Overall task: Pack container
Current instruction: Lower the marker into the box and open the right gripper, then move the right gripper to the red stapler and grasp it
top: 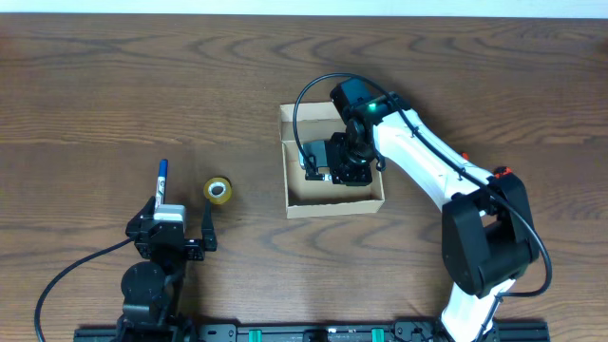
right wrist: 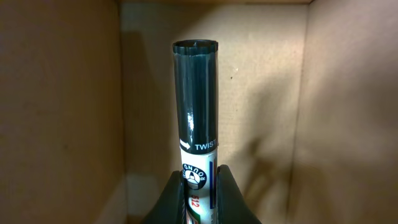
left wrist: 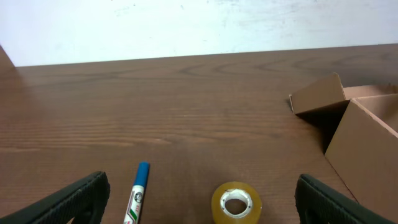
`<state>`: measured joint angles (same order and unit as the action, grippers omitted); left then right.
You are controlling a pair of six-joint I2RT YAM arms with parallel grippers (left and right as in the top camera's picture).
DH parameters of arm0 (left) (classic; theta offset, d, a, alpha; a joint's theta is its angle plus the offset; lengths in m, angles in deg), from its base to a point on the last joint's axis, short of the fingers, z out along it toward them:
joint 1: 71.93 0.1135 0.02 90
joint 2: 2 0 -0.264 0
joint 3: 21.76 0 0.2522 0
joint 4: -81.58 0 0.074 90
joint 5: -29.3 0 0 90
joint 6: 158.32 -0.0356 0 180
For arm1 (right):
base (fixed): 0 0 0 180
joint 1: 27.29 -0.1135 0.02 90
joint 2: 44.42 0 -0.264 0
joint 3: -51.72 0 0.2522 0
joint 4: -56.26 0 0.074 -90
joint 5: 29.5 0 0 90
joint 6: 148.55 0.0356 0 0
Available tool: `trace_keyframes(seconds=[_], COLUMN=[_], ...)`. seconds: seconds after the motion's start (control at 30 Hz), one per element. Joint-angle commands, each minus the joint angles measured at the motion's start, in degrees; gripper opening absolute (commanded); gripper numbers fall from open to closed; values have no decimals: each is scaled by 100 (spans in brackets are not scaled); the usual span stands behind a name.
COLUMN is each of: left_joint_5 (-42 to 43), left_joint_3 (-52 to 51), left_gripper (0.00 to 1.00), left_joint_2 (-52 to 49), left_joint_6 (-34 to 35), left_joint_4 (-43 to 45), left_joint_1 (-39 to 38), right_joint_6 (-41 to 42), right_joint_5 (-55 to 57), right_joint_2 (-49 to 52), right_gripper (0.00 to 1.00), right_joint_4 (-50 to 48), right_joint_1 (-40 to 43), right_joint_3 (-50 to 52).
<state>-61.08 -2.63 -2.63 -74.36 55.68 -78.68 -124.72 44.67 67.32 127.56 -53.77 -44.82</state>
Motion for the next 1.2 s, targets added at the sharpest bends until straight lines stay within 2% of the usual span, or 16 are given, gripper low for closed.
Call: trace_keyframes(seconds=[0.0, 0.03, 0.07, 0.1, 0.13, 0.17, 0.2, 0.37, 0.53, 0.63, 0.67, 0.8, 0.87, 0.93, 1.0, 1.17], left_joint_5=[-15, -15, -15, -15, -15, -15, -15, -15, -15, -15, -15, -17, -17, -17, -17, -17], left_joint_3=[-157, -157, -157, -157, -157, -157, -157, -157, -157, -157, -157, -157, -157, -157, -157, -157], left_gripper=[95, 95, 95, 95, 95, 95, 95, 95, 95, 95, 95, 95, 95, 95, 95, 95], left_joint_2=[37, 37, 37, 37, 37, 37, 37, 37, 37, 37, 37, 37, 37, 37, 37, 37], left_joint_6=[-20, -20, -20, -20, -20, -20, -20, -20, -20, -20, -20, -20, -20, -20, -20, -20], left_joint_4=[-61, -61, -61, -61, -61, -61, -61, -61, -61, -61, -61, -61, -61, -61, -61, -61], left_joint_1=[35, 35, 35, 35, 35, 35, 35, 35, 35, 35, 35, 35, 35, 35, 35, 35], right_joint_6=[-76, -76, -70, -20, -7, -7, -7, 151, 1283, 1943, 2105, 2608, 3541, 5056, 5984, 6537], right_joint_5=[-24, -33, -48, -59, -79, -138, -179, -271, -262, -260, -240, 94, 699, 1663, 2186, 1947], right_joint_2=[188, 232, 238, 240, 240, 238, 238, 227, 68, -105, -160, -284, -369, -481, -575, -599], right_gripper=[1, 1, 8, 22, 31, 43, 48, 52, 57, 68, 68, 52, 54, 65, 74, 72], right_joint_4=[-9, -13, -11, -15, -13, -11, -11, -9, 407, 1067, 1320, 2013, 1939, 1696, 1598, 1556], right_joint_1=[55, 55, 57, 57, 57, 57, 57, 57, 61, 81, 96, 271, 503, 896, 1353, 2540], right_joint_3=[-46, -46, -46, -46, -46, -46, -46, -63, -667, -1460, -1762, -2669, -2900, -2986, -2988, -2883])
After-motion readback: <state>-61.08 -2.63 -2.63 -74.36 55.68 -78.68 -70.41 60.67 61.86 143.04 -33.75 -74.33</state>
